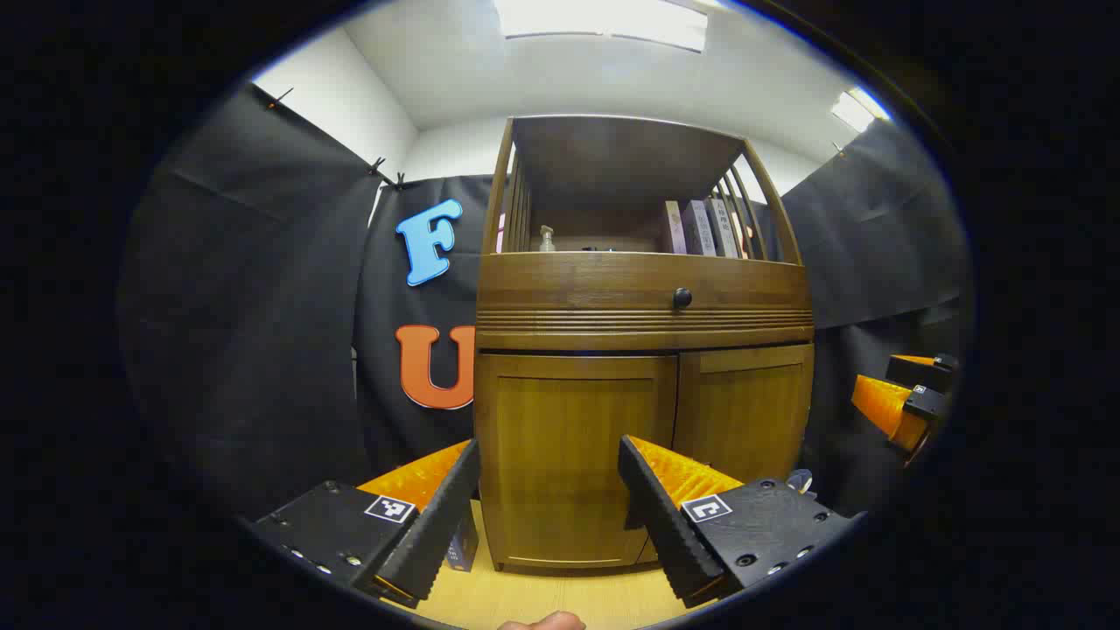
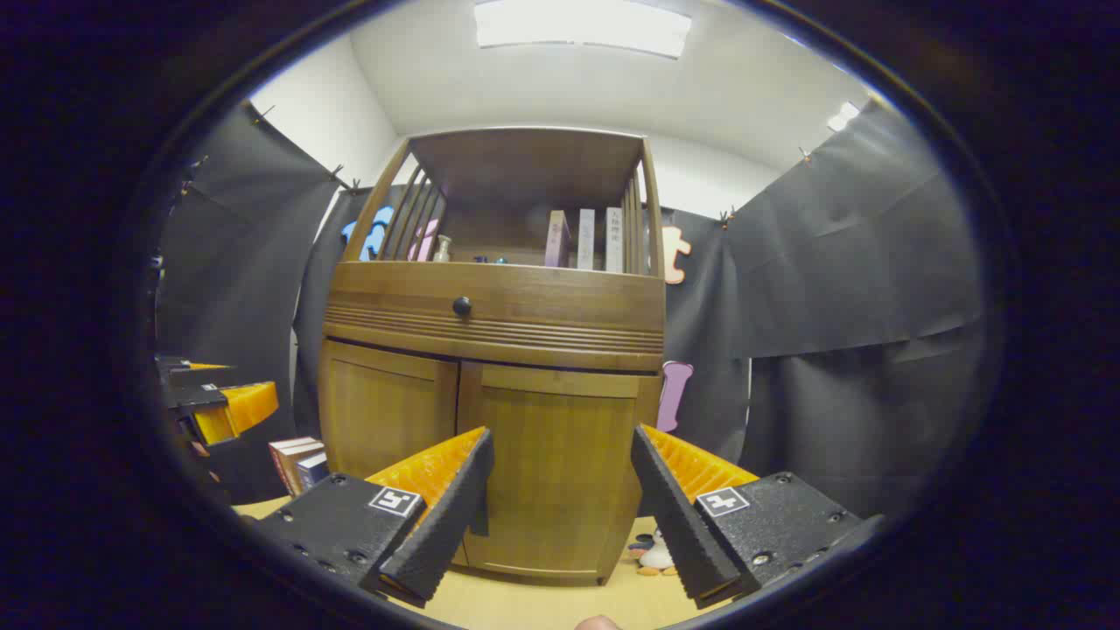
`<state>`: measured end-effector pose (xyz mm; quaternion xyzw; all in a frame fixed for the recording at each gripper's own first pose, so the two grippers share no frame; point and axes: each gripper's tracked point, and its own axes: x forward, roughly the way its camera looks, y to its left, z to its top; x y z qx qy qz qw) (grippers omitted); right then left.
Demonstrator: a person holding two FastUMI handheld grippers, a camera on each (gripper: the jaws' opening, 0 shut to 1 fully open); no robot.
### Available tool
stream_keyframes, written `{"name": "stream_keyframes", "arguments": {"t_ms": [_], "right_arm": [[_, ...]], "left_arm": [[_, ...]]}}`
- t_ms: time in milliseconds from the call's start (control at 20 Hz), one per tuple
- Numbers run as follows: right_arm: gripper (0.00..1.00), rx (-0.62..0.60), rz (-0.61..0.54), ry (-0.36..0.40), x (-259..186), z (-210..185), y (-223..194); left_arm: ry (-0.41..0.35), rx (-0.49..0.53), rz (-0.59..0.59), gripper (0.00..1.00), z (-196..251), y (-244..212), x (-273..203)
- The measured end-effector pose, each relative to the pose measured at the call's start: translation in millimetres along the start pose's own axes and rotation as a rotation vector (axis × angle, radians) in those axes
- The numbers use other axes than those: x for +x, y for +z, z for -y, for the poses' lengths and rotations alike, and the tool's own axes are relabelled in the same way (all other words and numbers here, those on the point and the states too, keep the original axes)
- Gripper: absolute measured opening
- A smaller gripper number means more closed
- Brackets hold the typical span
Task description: Open the right door of the double-door shoe cabinet with the right hand, and open the left door with the left hand.
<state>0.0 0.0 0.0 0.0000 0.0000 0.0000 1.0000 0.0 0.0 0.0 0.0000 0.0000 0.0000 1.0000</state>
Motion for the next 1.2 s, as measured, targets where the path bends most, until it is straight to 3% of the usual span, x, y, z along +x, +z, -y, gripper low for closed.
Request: {"name": "stream_keyframes", "arguments": {"t_ms": [50, 400, 600, 900, 1200], "right_arm": [[0.99, -0.003, 0.007, -0.004, 0.0, 1.7, 2.3], [0.98, 0.021, 0.002, -0.001, -0.3, 7.9, -3.7], [0.98, 0.025, -0.021, 0.057, 1.6, -8.3, -14.7], [0.99, 0.066, -0.073, 0.089, 25.3, -30.4, -39.0], [0.99, 0.057, -0.213, 0.124, 83.4, -62.5, -103.7]], "left_arm": [[-0.017, -0.001, -0.003, 0.95, 5.8, -0.7, 2.3], [-0.070, -0.007, 0.024, 0.95, 21.6, 12.4, 7.7], [-0.091, -0.024, -0.005, 0.94, 15.5, 9.3, 3.4], [-0.037, 0.045, -0.011, 0.95, -16.0, 4.9, -9.8], [0.029, 0.052, -0.049, 0.95, -52.6, -20.9, -18.8]]}}
